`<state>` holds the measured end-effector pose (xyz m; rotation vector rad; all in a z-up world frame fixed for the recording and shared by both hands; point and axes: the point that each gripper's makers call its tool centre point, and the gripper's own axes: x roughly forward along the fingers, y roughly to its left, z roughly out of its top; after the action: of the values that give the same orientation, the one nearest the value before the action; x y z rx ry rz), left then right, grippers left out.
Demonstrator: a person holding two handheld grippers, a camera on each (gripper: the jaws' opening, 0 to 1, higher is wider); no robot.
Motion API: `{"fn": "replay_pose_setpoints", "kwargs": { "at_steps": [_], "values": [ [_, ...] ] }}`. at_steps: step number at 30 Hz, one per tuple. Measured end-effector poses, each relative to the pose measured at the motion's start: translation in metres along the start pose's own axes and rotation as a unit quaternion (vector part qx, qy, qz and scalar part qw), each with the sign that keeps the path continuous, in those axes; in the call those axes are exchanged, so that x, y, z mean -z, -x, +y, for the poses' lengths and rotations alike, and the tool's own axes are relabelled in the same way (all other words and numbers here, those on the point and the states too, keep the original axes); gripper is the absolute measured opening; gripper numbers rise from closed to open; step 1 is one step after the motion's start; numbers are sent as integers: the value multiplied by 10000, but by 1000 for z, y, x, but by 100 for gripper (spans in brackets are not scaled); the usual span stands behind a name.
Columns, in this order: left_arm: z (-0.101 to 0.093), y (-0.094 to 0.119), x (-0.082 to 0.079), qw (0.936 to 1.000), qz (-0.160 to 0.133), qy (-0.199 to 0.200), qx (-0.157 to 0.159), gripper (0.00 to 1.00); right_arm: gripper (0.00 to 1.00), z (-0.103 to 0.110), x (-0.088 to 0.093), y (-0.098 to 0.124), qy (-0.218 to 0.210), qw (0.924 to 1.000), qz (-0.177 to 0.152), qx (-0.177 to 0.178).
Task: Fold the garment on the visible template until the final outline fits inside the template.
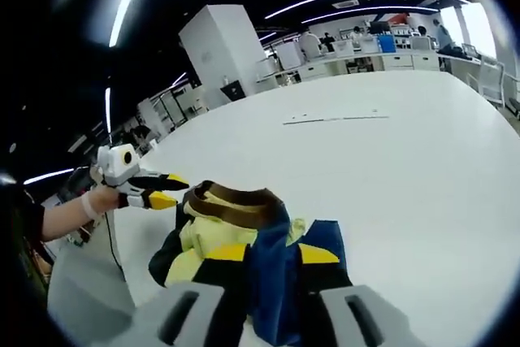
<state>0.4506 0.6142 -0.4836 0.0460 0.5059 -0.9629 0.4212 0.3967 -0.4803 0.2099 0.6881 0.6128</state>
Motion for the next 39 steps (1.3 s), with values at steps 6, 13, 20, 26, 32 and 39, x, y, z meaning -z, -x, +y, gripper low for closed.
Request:
{"fn": "replay_pose_setpoints", "kwargs": {
  "at_steps": [6,13,20,26,32,39],
  "values": [
    [0,1,4,10000,44,16,-2,27,0,-7,1,7,137,9998,-134,96],
    [4,-5,8,9999,66,155,-20,23,0,-13,1,16,47,9994,-279,204],
    [9,-12,16,9991,179,372,73,16,0,-10,0,19,25,9992,-349,215],
    [3,-14,25,9981,335,500,144,7,0,-9,-1,18,13,9991,-365,202],
    [0,-15,33,9977,495,425,168,10,0,-8,-3,19,-5,9990,-394,199],
    [0,-18,34,9977,558,361,161,15,0,-8,-1,20,-36,9990,-405,192]
  ]
}}
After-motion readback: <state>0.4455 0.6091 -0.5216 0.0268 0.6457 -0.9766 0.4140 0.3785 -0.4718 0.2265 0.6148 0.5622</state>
